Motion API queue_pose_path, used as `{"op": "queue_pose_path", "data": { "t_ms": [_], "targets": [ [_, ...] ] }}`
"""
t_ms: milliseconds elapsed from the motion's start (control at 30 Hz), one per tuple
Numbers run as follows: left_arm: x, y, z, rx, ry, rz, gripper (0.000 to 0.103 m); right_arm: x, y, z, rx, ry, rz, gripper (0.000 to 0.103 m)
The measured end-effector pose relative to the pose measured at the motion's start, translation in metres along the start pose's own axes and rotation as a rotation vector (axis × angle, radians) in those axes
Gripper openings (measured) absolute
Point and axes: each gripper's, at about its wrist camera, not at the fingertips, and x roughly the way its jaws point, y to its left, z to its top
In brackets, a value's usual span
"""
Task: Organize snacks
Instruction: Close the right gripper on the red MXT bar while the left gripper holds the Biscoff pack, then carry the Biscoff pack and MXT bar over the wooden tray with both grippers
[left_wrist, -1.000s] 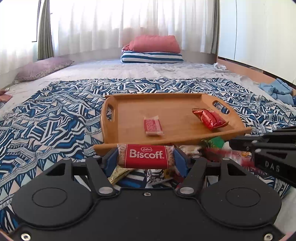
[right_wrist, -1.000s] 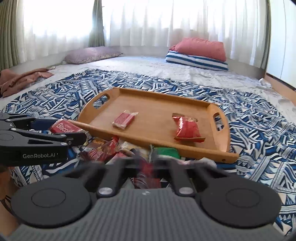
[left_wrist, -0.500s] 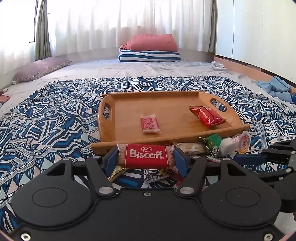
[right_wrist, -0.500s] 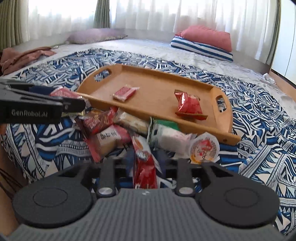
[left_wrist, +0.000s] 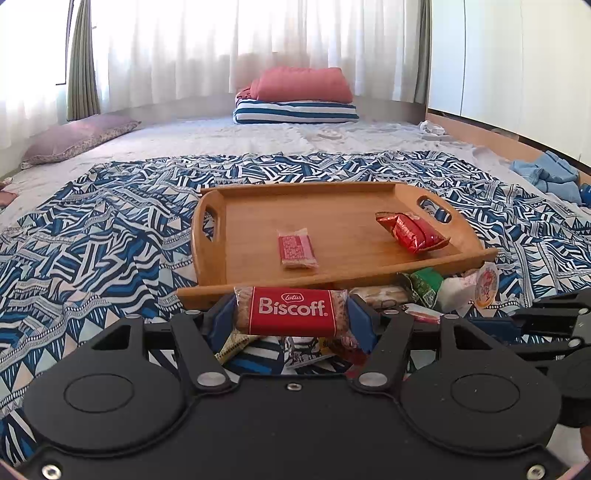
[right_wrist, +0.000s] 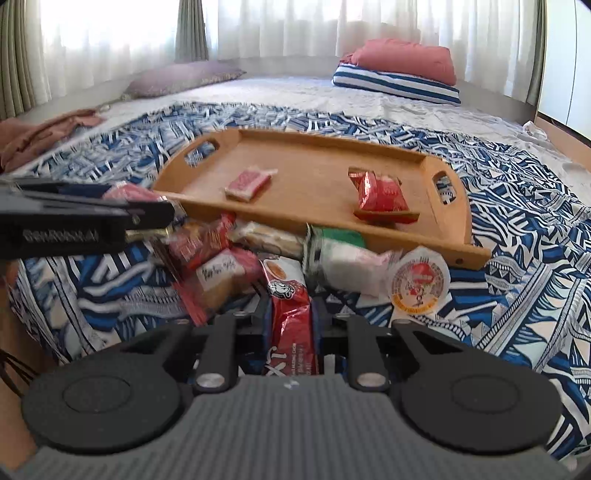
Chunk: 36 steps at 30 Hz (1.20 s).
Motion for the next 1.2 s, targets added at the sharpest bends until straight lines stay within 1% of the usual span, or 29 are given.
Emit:
{"op": "queue_pose_path", "data": {
  "t_ms": [100,267,400,533,700,833,1033,1200],
  "targets": [
    [0.001,0.001,0.005,0.001,-0.006,-0.003,0.062,-0.008,0.0,0.009,0.005,-0.026,0.01,0.025],
    [0.006,0.004,0.016,-0.012,-0.015,-0.004,0.062,-0.023,-0.003,0.028,0.013,-0.093,0.0,0.025],
    [0.011,0.008,0.028,-0.015,-0.022,-0.004,0.062,-0.027,-0.013,0.045,0.028,-0.135,-0.025,0.025],
    [0.023,0.013,0.042,-0.024,-0.021,-0.004,0.062,-0.02,-0.034,0.062,0.069,-0.148,-0.064,0.025],
    [0.048,0.021,0.06,-0.032,-0.009,-0.001,0.062,0.001,-0.067,0.081,0.148,-0.132,-0.094,0.025],
    [0.073,0.027,0.069,-0.047,0.022,0.004,0.062,0.022,-0.093,0.092,0.203,-0.114,-0.113,0.025],
    [0.11,0.037,0.073,-0.054,0.081,0.024,0.062,0.056,-0.123,0.102,0.295,-0.076,-0.13,0.025],
    [0.131,0.043,0.071,-0.071,0.119,0.036,0.062,0.08,-0.135,0.104,0.315,-0.045,-0.156,0.025]
  ]
}}
